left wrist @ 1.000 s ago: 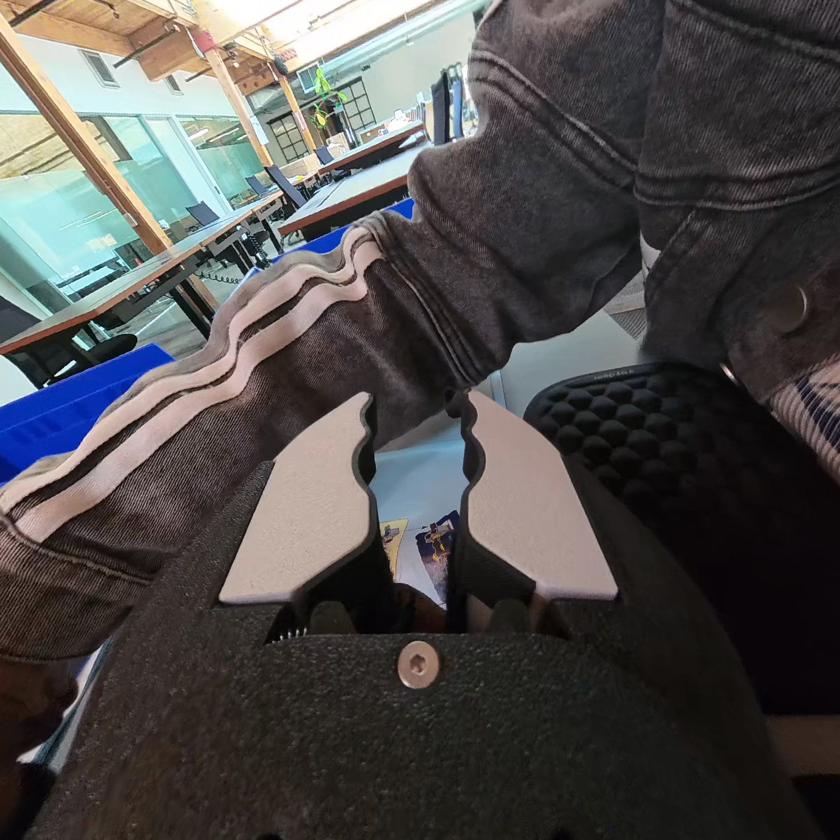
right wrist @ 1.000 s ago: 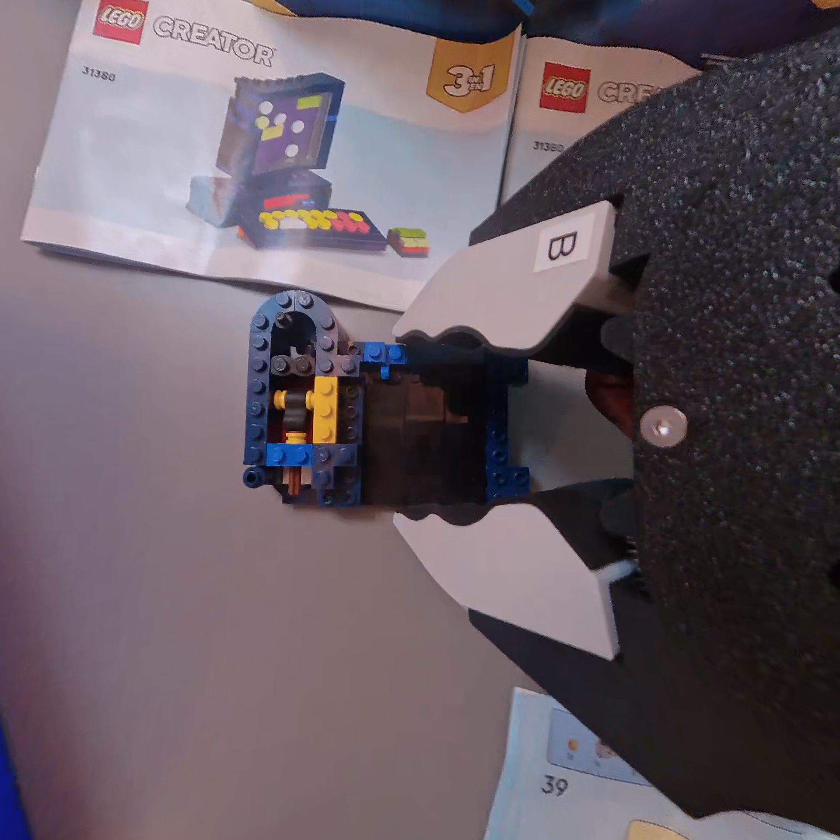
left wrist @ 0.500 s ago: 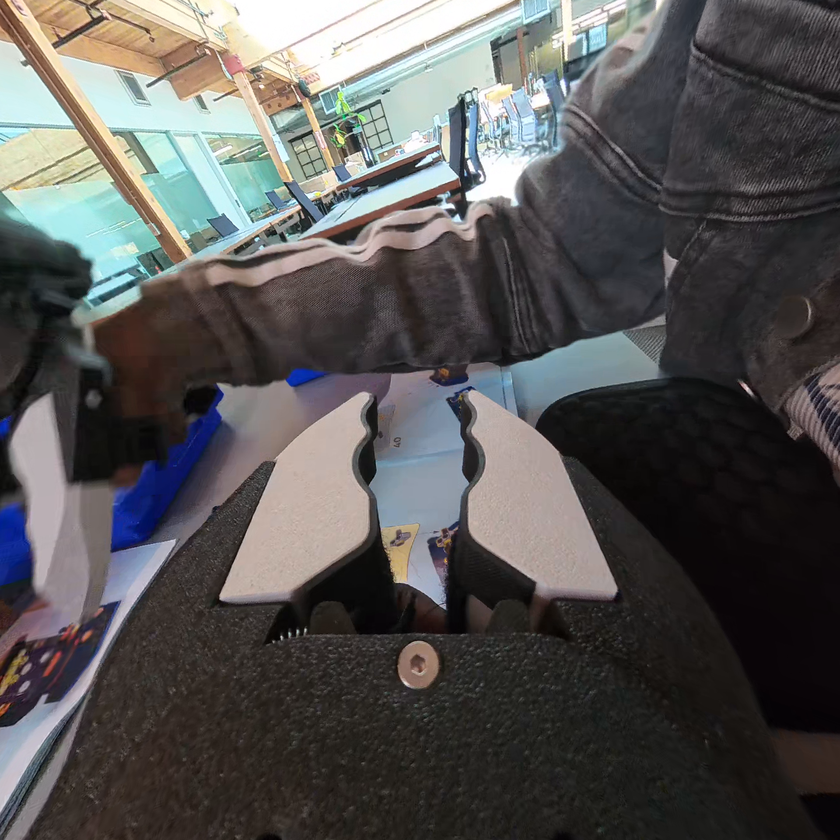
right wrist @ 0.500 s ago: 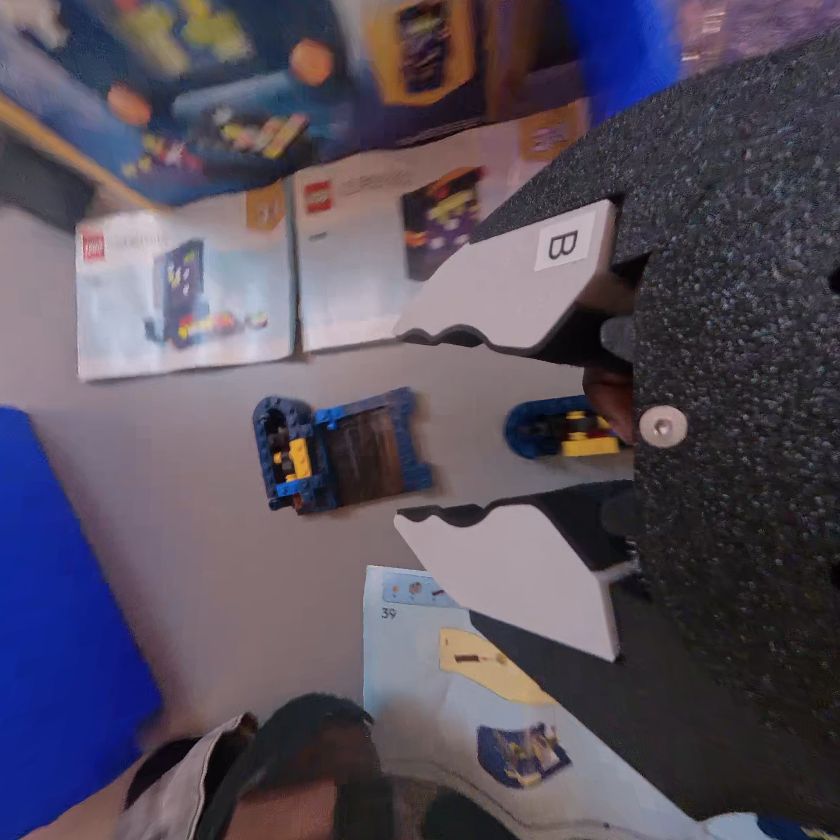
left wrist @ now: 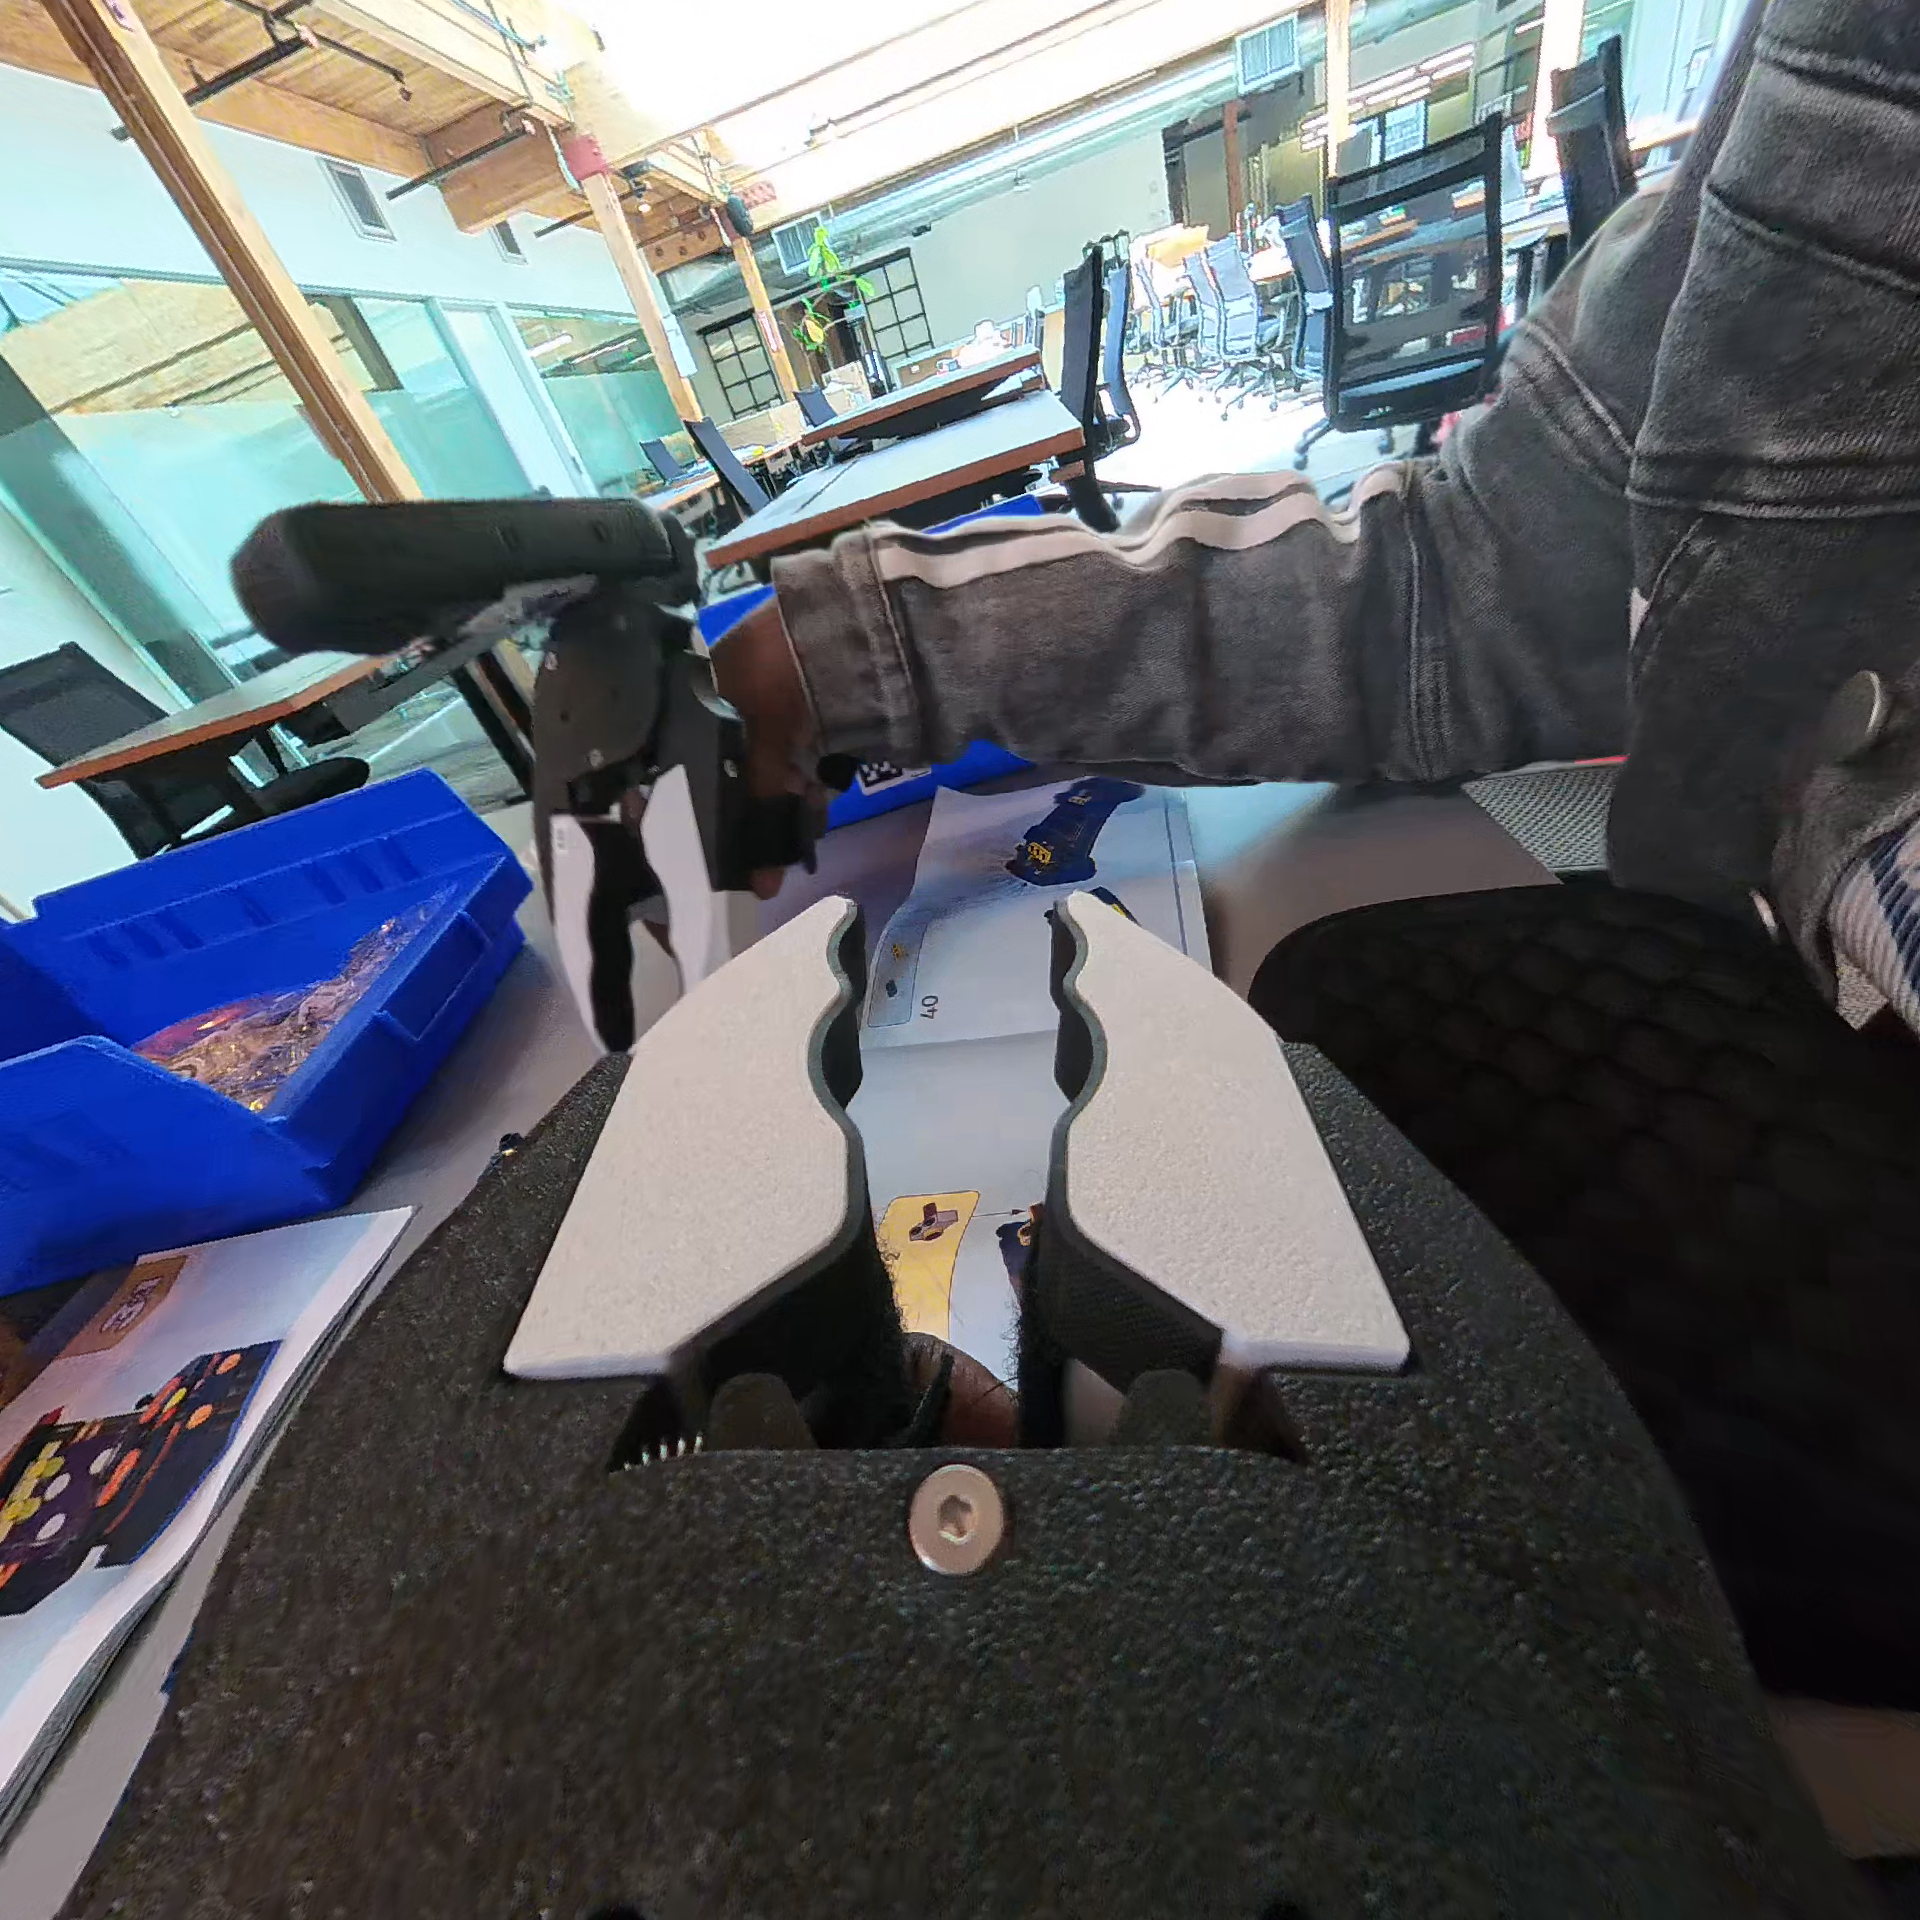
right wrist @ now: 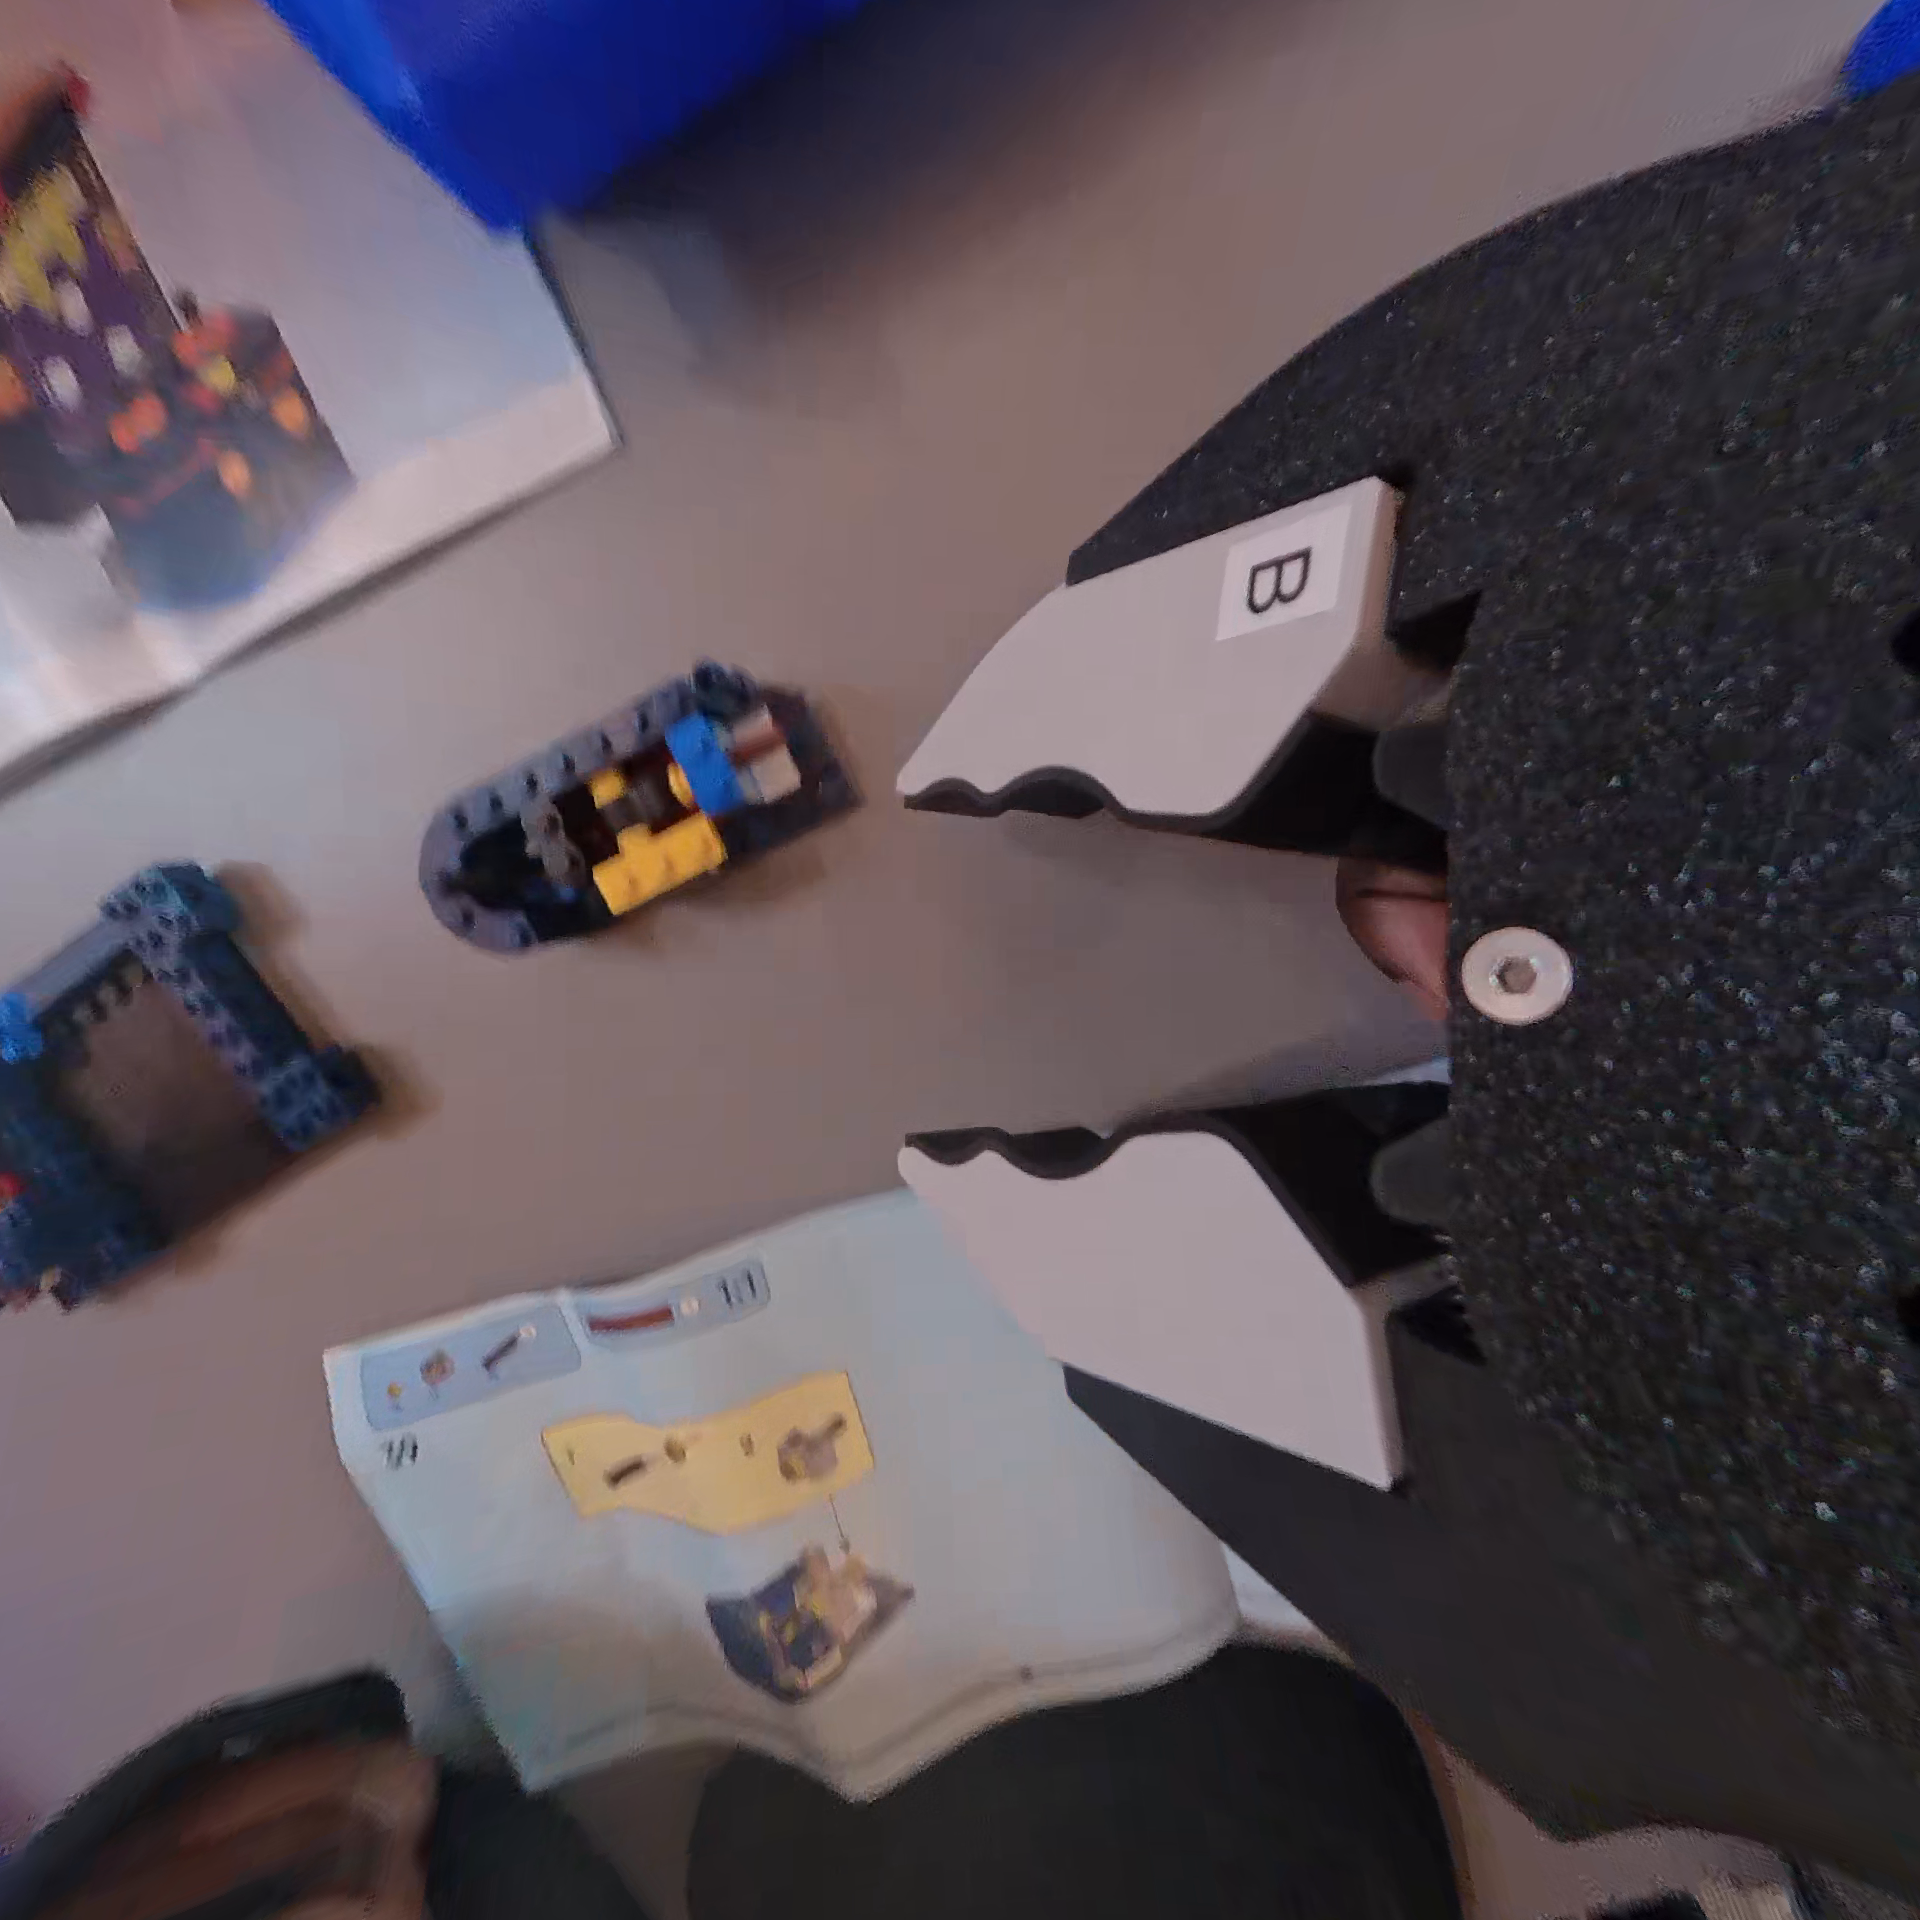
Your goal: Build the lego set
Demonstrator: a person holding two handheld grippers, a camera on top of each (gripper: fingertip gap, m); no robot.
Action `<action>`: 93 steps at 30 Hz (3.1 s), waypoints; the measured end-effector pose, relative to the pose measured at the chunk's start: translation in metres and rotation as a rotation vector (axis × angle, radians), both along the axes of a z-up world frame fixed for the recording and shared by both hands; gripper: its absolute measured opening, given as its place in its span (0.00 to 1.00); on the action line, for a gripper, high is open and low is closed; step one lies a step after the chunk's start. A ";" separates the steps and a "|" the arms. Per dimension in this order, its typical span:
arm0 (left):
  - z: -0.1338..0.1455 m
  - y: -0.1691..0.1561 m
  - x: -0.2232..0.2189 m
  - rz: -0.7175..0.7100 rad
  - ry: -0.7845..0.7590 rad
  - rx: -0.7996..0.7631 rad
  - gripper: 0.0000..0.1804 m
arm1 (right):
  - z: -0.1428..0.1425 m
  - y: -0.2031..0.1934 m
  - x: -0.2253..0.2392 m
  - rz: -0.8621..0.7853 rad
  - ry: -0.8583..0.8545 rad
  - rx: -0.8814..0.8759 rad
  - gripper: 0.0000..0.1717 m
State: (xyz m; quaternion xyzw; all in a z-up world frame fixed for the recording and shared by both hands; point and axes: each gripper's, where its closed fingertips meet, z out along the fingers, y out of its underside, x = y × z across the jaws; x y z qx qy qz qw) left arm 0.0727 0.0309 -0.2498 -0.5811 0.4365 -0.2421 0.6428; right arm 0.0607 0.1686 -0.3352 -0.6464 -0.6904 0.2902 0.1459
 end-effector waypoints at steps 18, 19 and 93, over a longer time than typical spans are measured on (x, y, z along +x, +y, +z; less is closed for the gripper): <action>-0.015 0.017 -0.010 0.111 0.076 -0.050 0.18 | 0.022 0.028 0.039 -0.152 0.178 -0.024 0.36; -0.016 0.016 -0.009 0.101 0.083 -0.048 0.18 | 0.026 0.030 0.042 -0.164 0.186 -0.005 0.36; -0.074 0.081 -0.167 0.436 0.873 -0.691 0.44 | -0.013 0.030 -0.046 -0.250 0.164 -0.008 0.36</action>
